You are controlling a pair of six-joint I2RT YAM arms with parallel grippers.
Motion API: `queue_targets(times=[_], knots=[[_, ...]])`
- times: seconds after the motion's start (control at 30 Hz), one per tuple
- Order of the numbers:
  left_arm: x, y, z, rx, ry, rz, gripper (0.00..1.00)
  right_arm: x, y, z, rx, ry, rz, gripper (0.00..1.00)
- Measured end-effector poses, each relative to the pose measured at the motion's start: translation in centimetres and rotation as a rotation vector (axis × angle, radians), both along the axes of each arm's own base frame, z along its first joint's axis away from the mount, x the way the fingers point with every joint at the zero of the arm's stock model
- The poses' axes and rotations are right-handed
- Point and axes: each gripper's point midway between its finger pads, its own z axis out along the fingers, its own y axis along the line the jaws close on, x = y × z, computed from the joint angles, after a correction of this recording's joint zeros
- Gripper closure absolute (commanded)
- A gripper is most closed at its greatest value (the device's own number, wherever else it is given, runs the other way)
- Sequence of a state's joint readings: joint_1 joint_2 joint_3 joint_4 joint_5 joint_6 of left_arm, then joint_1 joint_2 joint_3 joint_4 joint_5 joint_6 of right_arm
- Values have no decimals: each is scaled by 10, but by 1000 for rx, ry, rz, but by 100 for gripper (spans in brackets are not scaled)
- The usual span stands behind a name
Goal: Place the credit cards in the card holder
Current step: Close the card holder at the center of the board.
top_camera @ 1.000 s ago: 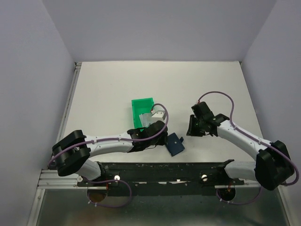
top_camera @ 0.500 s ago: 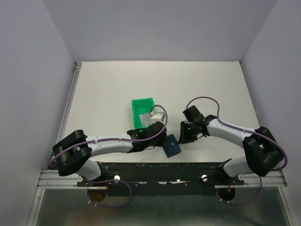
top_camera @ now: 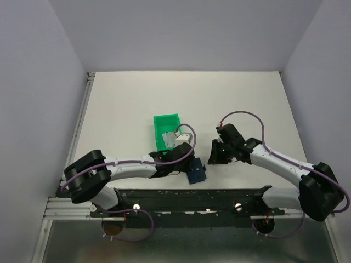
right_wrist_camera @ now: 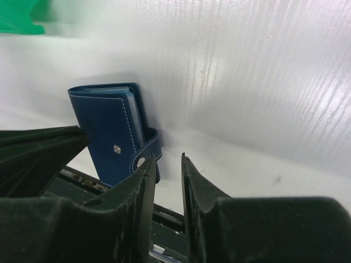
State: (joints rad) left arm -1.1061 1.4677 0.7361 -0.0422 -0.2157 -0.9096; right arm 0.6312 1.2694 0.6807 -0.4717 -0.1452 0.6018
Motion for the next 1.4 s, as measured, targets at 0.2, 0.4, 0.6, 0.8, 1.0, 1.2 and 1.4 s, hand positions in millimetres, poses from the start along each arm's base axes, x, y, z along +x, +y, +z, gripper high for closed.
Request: queue_targets(times=[0.2,0.4,0.6,0.8,1.0,1.2,1.4], knots=[[-7,3,-21,23,44,-7,100,0,-4,7,13,-40,-10,67],[-8,-5,-25,-33,57,-4,100,-4,-6,1,18,-23,-18,67],[-8,-13,-26,-84,67,-5,100,-3,-5,-5,55,-16,-27,67],[-8,-14,-25,-94,67,-3,100,-5,5,-5,120,-5,-10,67],[-8,-14,-26,-95,68,-3,100,-7,20,-3,202,8,29,68],[-8,-15,-26,-97,69,-3,100,-16,25,-11,240,50,41,71],[-8,-15,-26,-97,69,-4,100,-18,30,-11,277,63,48,72]])
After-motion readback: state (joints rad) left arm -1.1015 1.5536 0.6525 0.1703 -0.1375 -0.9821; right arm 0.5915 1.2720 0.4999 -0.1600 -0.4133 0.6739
